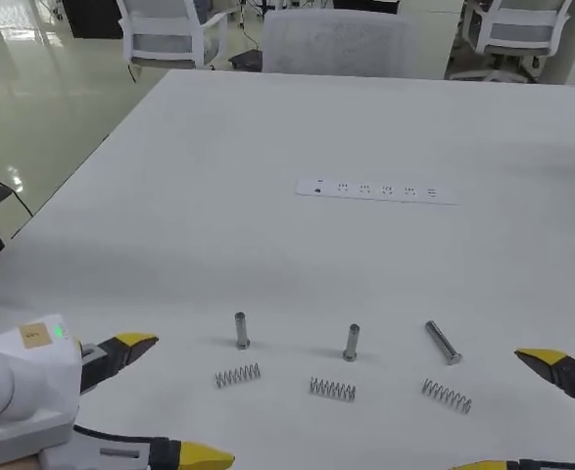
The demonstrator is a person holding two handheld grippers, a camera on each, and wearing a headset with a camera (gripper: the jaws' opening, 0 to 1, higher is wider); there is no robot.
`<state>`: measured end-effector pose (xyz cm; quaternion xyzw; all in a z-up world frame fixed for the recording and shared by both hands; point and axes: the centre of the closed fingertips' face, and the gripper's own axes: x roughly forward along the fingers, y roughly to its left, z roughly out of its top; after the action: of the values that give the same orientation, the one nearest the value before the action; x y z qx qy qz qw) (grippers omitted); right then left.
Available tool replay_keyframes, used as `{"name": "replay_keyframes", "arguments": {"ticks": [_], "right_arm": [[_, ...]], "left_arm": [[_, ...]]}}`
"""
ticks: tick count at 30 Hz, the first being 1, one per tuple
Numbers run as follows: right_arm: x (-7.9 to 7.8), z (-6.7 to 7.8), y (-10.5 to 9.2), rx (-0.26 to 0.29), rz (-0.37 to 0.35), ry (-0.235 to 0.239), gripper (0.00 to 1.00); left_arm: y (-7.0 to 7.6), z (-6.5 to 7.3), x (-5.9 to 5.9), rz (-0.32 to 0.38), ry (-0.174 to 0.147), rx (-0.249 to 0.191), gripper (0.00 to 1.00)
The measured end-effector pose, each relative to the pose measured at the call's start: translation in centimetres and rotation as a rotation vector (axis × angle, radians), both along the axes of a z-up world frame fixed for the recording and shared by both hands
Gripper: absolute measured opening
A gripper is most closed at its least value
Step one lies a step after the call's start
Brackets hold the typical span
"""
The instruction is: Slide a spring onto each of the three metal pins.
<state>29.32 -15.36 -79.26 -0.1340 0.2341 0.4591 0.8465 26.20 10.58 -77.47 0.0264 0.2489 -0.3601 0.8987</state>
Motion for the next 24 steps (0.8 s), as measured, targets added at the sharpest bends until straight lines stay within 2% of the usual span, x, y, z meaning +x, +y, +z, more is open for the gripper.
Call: {"name": "replay_keyframes", "arguments": {"ticks": [15, 19, 24], "right_arm": [[-0.15, -0.13, 0.19, 0.013, 0.008, 0.011, 0.99], [-0.36, -0.32, 0.56, 0.024, 0.011, 0.036, 0.99], [-0.31, -0.43, 0.58, 0.017, 0.009, 0.033, 1.00]], "left_arm": [[-0.03, 0.07, -0.15, -0.008, 0.002, 0.003, 0.98], [-0.05, 0.18, -0.03, -0.011, 0.000, 0.006, 0.98], [-0.17, 0.28, 0.01, -0.019, 0.001, 0.008, 0.98]]}}
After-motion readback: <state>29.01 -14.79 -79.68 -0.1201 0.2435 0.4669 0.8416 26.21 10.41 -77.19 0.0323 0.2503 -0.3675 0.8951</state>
